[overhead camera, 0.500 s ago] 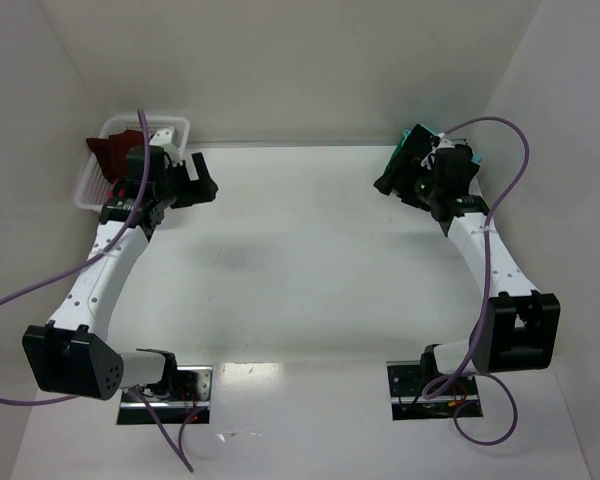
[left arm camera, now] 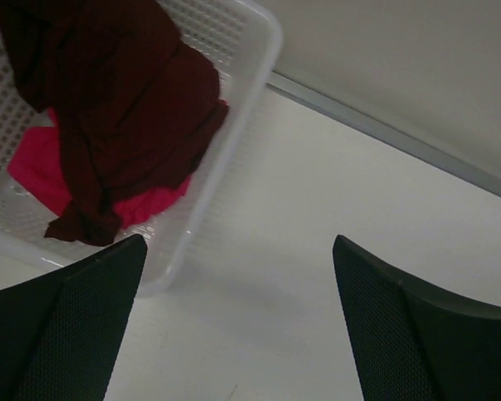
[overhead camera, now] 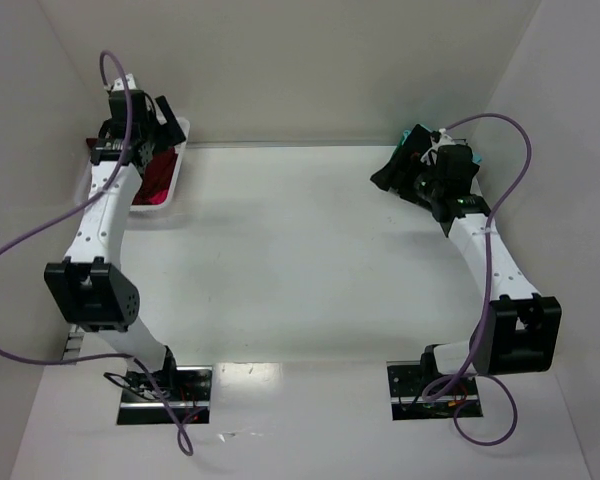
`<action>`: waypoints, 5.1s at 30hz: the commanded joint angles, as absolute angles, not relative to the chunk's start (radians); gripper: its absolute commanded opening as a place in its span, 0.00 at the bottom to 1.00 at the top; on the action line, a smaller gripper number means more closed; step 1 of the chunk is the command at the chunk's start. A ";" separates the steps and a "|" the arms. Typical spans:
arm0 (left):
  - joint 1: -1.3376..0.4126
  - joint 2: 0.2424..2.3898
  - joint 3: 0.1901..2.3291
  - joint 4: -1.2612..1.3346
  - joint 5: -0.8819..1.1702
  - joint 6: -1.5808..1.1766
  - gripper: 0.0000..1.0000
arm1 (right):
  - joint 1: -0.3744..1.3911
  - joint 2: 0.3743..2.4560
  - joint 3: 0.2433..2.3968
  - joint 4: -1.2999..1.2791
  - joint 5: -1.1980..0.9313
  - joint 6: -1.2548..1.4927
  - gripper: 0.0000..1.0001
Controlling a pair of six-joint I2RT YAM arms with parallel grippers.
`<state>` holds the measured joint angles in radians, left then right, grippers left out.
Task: Fold and stack the t-shirts
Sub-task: Grab crumpled tshirt from bin with the left arm, then move the tshirt to the center of the board, then flatten out the tshirt
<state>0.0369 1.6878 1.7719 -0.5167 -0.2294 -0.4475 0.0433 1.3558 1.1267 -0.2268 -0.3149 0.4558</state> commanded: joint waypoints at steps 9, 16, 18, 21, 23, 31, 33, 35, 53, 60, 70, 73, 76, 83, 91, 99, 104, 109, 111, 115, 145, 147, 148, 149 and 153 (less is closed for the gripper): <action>0.154 2.023 1.982 -0.474 -0.427 -0.477 1.00 | 0.049 1.326 1.178 -0.176 -0.352 0.434 1.00; 0.268 2.143 2.046 -0.463 -0.397 -0.578 1.00 | 0.054 1.353 1.206 -0.142 -0.390 0.462 1.00; 0.284 2.167 2.046 -0.451 -0.387 -0.587 1.00 | 0.058 1.358 1.206 -0.137 -0.390 0.462 1.00; 0.308 2.219 2.046 -0.423 -0.330 -0.594 1.00 | 0.058 1.381 1.206 -0.137 -0.379 0.472 1.00; 0.321 2.240 2.046 -0.411 -0.306 -0.594 0.98 | 0.058 1.411 1.218 -0.153 -0.379 0.472 1.00; 0.321 2.361 2.095 -0.374 -0.244 -0.571 0.94 | 0.077 1.459 1.267 -0.190 -0.368 0.454 1.00; 0.321 2.373 2.105 -0.374 -0.244 -0.571 0.94 | 0.077 1.459 1.267 -0.190 -0.376 0.445 1.00; 0.321 2.395 2.105 -0.353 -0.237 -0.578 0.91 | 0.077 1.467 1.267 -0.190 -0.377 0.443 1.00; 0.321 2.234 1.982 -0.284 -0.122 -0.632 0.07 | 0.077 1.479 1.292 -0.188 -0.348 0.433 1.00; 0.246 2.047 1.992 -0.344 -0.138 -0.484 0.00 | 0.077 1.520 1.367 -0.135 -0.407 0.443 1.00; -0.043 2.004 2.623 -0.739 -0.245 -0.258 0.00 | 0.077 1.591 1.526 -0.109 -0.490 0.443 1.00; -0.188 1.898 2.683 -0.710 -0.250 -0.258 0.00 | 0.086 1.551 1.520 -0.091 -0.506 0.454 1.00; -0.307 1.840 2.733 -0.710 -0.210 -0.279 0.00 | 0.086 1.488 1.476 -0.081 -0.512 0.454 1.00; -0.403 1.696 2.674 -0.732 0.240 -0.337 0.00 | 0.086 1.295 1.307 -0.081 -0.465 0.472 1.00; -0.403 1.495 2.130 -0.680 0.204 -0.305 0.05 | 0.086 1.073 1.183 -0.184 -0.335 0.474 1.00; -0.403 1.438 1.611 -0.592 0.090 -0.305 1.00 | 0.086 0.984 1.095 -0.253 -0.291 0.528 1.00; -0.403 1.457 1.499 -0.626 -0.030 -0.296 1.00 | 0.086 0.965 1.027 -0.270 -0.291 0.546 1.00; -0.403 1.393 1.349 -0.641 0.080 -0.296 1.00 | 0.094 0.956 0.971 -0.325 -0.270 0.564 1.00; -0.403 1.378 1.254 -0.635 0.113 -0.323 1.00 | 0.109 0.943 0.932 -0.327 -0.261 0.586 1.00; -0.403 1.378 1.144 -0.618 0.120 -0.421 1.00 | 0.136 0.933 0.878 -0.327 -0.252 0.636 1.00; -0.538 1.652 0.943 -0.419 0.271 -0.633 0.77 | 0.164 1.077 0.815 -0.334 -0.290 0.573 1.00; -0.548 1.664 0.943 -0.419 0.260 -0.634 0.69 | 0.164 1.077 0.815 -0.339 -0.290 0.568 1.00; -0.556 1.669 0.947 -0.419 0.250 -0.638 0.62 | 0.164 1.077 0.815 -0.339 -0.290 0.564 1.00; -0.561 1.675 0.953 -0.419 0.240 -0.647 0.53 | 0.164 1.077 0.815 -0.339 -0.290 0.558 1.00; -0.571 1.675 0.985 -0.432 0.219 -0.666 0.27 | 0.164 1.088 0.807 -0.339 -0.308 0.558 1.00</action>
<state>-0.5558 1.6598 0.9274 -0.4327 0.2558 -0.6354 0.1532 1.0816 0.7834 -0.3599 -0.2807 0.5821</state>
